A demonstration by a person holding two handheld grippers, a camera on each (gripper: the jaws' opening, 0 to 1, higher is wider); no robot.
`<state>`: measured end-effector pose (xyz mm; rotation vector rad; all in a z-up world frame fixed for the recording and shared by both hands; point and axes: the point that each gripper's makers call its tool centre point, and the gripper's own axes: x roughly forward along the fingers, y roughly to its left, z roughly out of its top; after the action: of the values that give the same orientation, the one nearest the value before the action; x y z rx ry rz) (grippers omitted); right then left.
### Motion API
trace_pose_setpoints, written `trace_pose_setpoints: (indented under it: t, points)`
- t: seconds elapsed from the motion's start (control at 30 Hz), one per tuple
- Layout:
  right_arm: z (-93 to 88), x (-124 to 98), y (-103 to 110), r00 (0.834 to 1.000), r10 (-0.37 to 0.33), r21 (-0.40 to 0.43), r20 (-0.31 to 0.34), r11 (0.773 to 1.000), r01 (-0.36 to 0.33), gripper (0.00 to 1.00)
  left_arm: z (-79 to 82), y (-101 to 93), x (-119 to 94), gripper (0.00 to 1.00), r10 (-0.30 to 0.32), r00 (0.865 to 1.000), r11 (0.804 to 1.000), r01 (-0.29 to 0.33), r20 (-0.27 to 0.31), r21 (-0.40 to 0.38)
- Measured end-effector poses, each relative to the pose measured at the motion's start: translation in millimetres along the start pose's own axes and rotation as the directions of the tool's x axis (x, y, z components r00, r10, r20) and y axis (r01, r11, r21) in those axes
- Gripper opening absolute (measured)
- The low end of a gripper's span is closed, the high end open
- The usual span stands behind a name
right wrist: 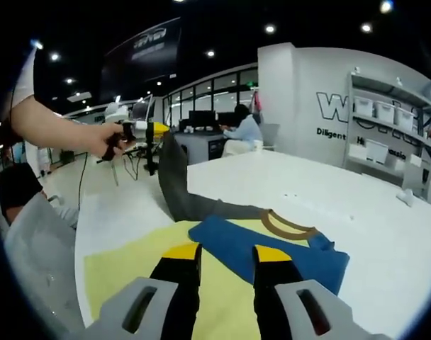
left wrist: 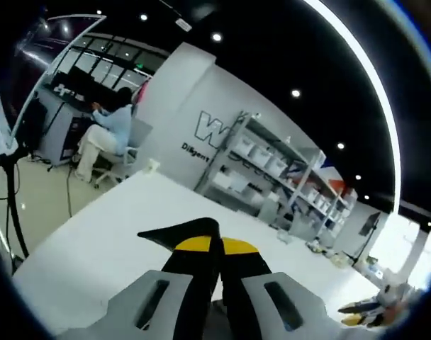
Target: Fold the garment on the visible template until the final outline fits inside the template.
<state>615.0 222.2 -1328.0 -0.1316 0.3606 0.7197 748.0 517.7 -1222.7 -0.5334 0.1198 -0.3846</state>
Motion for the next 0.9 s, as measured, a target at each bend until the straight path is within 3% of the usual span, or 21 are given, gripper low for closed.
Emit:
trace_pose_setpoints:
  t: [0.13,0.17,0.4,0.53,0.77,0.9]
  points:
    - [-1.1,-2.2,-3.0,1.000,-0.011,0.010,0.004,1.000,0.011,0.23,-18.3,-44.2,28.1,0.01,-0.121,0.992,0.992,0.122,-0.046,0.022]
    - [-1.7,-2.6,-4.0,1.000,-0.013,0.012,0.004,1.000,0.013,0.23,-20.3,-47.4,30.1,0.01,-0.129,0.990,0.991,0.130,-0.050,0.024]
    - [-10.2,-10.4,-13.0,0.999,-0.035,0.029,0.000,0.999,0.035,0.23,-88.2,-112.7,61.3,0.01,-0.271,0.945,0.957,0.285,-0.185,0.052]
    - [-16.1,-15.6,-19.6,0.999,-0.048,0.037,-0.010,0.998,0.049,0.23,-129.5,-142.5,72.0,0.01,-0.312,0.912,0.937,0.342,-0.265,0.075]
    - [-21.4,-21.4,-28.6,0.998,-0.062,0.045,-0.020,0.997,0.063,0.23,-185.3,-177.9,86.7,0.01,-0.329,0.877,0.920,0.381,-0.349,0.091]
    - [-25.6,-25.0,-31.1,0.997,-0.066,0.049,-0.028,0.997,0.068,0.23,-219.5,-182.9,99.5,0.01,-0.308,0.858,0.912,0.389,-0.412,0.128]
